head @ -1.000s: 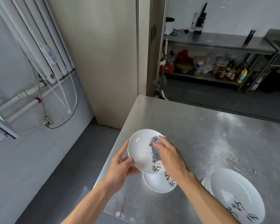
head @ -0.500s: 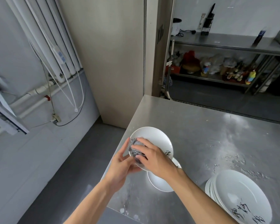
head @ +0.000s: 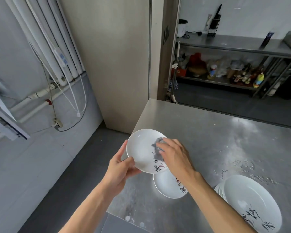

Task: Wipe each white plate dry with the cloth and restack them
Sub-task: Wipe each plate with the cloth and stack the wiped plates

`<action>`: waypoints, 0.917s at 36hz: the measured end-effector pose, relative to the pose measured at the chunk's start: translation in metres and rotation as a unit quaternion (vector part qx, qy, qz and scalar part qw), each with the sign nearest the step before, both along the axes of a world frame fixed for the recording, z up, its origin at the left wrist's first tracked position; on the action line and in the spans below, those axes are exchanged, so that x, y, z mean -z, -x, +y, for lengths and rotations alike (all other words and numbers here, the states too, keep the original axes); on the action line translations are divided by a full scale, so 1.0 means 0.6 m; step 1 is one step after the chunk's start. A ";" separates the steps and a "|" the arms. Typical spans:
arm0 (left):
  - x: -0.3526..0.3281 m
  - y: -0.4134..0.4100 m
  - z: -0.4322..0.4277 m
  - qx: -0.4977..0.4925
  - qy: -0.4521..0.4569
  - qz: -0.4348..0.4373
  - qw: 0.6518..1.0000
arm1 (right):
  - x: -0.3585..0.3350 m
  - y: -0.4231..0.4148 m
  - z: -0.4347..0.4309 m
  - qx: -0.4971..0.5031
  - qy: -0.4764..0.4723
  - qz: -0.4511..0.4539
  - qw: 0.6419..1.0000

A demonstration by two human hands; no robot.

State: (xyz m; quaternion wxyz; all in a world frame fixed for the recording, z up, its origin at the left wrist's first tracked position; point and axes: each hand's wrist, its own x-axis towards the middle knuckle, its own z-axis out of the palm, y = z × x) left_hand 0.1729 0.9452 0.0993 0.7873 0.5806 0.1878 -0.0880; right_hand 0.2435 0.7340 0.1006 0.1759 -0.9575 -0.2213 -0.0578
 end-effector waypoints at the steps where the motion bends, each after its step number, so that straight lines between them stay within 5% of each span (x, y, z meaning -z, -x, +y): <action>1: -0.003 0.001 -0.003 0.013 -0.003 -0.006 1.000 | -0.001 -0.005 0.000 0.017 0.003 0.006 1.000; 8: -0.017 0.010 -0.040 0.071 -0.037 -0.017 0.997 | 0.002 -0.020 0.022 0.060 -0.040 0.031 0.997; 21: 0.005 0.008 -0.017 -0.012 -0.025 0.015 1.000 | 0.011 0.032 0.039 -0.178 -0.085 0.052 0.979; 33: 0.005 0.008 0.012 -0.018 -0.057 -0.005 0.998 | 0.032 -0.008 -0.030 -0.019 -0.009 0.052 0.998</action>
